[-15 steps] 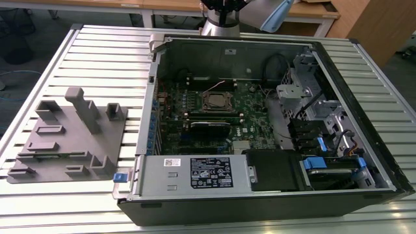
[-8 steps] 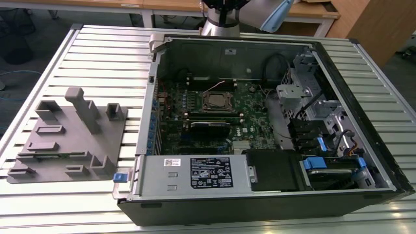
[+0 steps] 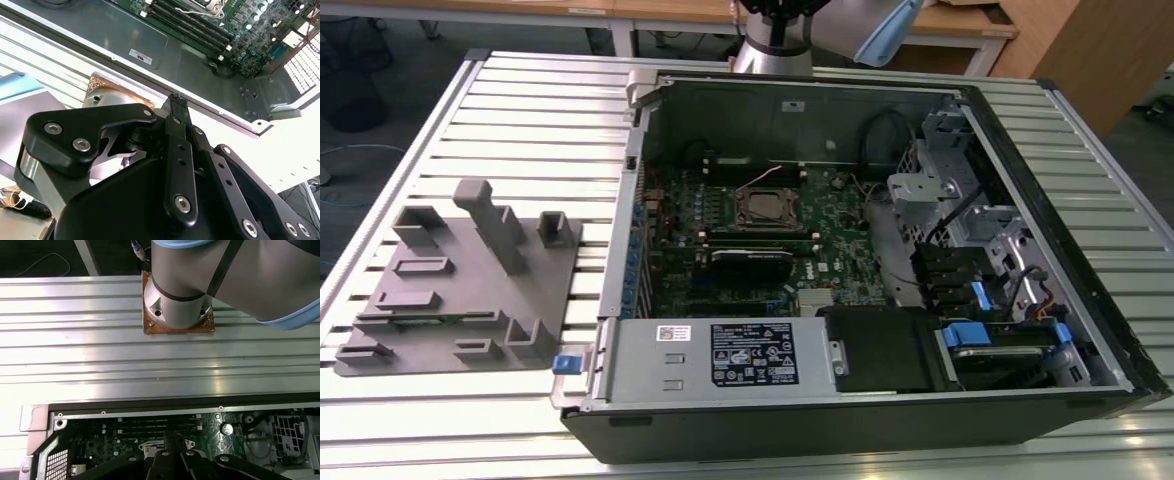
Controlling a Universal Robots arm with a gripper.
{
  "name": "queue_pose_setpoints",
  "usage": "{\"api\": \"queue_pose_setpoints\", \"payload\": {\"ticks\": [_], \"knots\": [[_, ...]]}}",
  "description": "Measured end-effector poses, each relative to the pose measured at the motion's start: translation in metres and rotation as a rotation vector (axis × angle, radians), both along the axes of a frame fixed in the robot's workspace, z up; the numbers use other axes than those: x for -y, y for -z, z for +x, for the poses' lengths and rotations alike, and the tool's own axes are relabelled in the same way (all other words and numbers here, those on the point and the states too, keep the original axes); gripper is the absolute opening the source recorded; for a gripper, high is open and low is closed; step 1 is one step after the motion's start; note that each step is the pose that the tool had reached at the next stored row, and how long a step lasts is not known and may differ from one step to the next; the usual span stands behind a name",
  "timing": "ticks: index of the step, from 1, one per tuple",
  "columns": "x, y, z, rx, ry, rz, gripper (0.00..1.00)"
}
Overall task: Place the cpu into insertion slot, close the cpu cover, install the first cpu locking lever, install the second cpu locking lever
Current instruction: 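Install the first cpu locking lever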
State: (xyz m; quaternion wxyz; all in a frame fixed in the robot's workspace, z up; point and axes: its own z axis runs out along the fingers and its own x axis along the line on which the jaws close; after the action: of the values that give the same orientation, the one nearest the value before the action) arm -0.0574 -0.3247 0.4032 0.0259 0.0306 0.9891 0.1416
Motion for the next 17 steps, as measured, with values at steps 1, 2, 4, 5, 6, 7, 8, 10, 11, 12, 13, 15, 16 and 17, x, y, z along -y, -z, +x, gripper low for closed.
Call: {"api": "queue_pose_setpoints", "payload": {"ticks": [1,2,4,5,6,7,8,10,11,12,13,15,16,17], "knots": [[0.0000,-0.0004,0.000,0.0000,0.000,0.0000,0.10],[0.0000,-0.0008,0.000,0.0000,0.000,0.0000,0.10],[-0.0001,-0.0007,0.000,-0.0001,0.000,-0.0037,0.10],[-0.0001,-0.0004,0.000,0.0000,0.000,-0.0098,0.10],[0.0000,0.0001,0.000,0.0000,0.001,-0.0152,0.10],[0.0001,0.0007,0.000,0.0000,0.002,-0.0193,0.10],[0.0002,0.0016,0.000,0.0001,0.002,-0.0222,0.10],[0.0005,0.0044,0.000,0.0000,0.004,-0.0242,0.10],[0.0008,0.0062,0.000,-0.0001,0.004,-0.0244,0.10],[0.0013,0.0080,0.000,0.0000,0.004,-0.0244,0.10],[0.0017,0.0098,0.000,-0.0001,0.004,-0.0244,0.10],[0.0024,0.0136,0.000,-0.0001,0.004,-0.0244,0.10],[0.0027,0.0154,0.000,0.0000,0.004,-0.0244,0.10],[0.0030,0.0171,0.000,-0.0001,0.004,-0.0244,0.10]]}}
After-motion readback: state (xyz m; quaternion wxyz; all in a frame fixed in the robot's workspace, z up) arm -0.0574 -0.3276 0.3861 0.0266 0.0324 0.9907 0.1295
